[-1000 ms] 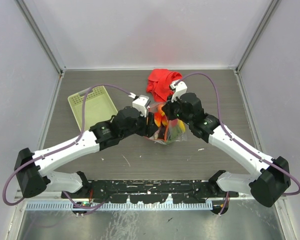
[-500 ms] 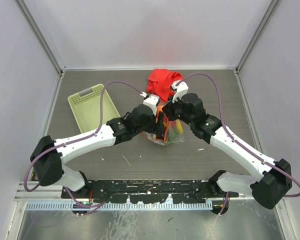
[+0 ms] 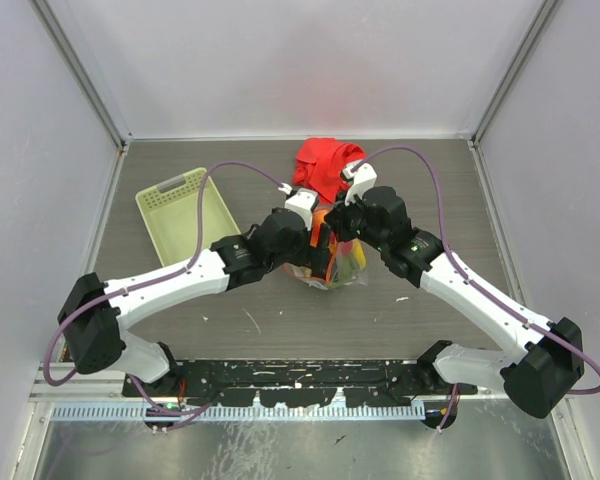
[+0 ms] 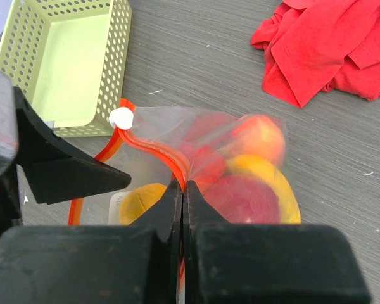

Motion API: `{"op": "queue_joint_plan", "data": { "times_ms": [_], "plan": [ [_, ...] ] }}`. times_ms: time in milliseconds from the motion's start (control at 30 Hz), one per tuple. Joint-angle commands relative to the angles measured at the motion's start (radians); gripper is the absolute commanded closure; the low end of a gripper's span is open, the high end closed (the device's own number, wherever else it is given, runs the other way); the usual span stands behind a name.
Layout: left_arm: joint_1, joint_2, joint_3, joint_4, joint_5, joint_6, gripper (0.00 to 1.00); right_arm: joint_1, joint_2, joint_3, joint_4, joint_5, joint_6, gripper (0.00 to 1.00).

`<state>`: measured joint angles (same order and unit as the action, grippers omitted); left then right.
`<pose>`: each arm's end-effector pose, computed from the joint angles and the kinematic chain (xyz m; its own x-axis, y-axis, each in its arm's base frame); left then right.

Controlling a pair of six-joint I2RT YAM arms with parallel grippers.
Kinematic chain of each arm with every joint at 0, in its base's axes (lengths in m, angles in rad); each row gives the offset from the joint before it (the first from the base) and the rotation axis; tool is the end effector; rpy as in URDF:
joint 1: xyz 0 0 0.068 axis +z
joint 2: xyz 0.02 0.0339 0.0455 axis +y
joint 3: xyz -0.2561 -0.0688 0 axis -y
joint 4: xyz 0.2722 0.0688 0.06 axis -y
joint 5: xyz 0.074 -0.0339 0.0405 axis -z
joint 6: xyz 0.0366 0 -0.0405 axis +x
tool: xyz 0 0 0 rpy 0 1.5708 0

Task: Place the food in the zip-top bag and seal the zipper
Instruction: Place the fake fruit in the zipper food storage bag.

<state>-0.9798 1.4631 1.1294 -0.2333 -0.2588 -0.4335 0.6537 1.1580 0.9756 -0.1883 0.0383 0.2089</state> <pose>0.2092 -0.2950 0.2769 -0.5583 0.1032 -0.8232 0.4936 0.8388 -0.2296 0.2381 0.1807 0.3177 -0.4015 -0.0465 -0.9147 -0.5071 0.8429 0.1797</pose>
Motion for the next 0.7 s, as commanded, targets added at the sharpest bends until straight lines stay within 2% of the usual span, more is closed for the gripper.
{"op": "queue_joint_plan", "data": {
  "times_ms": [0,167,333,500,667],
  "plan": [
    [-0.003,-0.094,0.052,-0.033,-0.03,-0.019,0.13,0.004,-0.038,0.022,0.062,0.002,0.002,0.99],
    [-0.003,-0.154,0.049,-0.115,-0.03,-0.053,0.13,0.004,-0.032,0.026,0.062,0.001,0.001,0.99],
    [-0.002,-0.239,0.016,-0.186,-0.095,-0.107,0.13,0.004,-0.032,0.025,0.062,0.003,0.001,0.99],
    [-0.002,-0.253,-0.015,-0.246,-0.156,-0.182,0.22,0.003,-0.028,0.026,0.065,-0.001,0.004,0.99],
    [0.0,-0.224,-0.049,-0.24,-0.132,-0.237,0.34,0.004,-0.032,0.023,0.065,-0.004,0.006,1.0]
  ]
}}
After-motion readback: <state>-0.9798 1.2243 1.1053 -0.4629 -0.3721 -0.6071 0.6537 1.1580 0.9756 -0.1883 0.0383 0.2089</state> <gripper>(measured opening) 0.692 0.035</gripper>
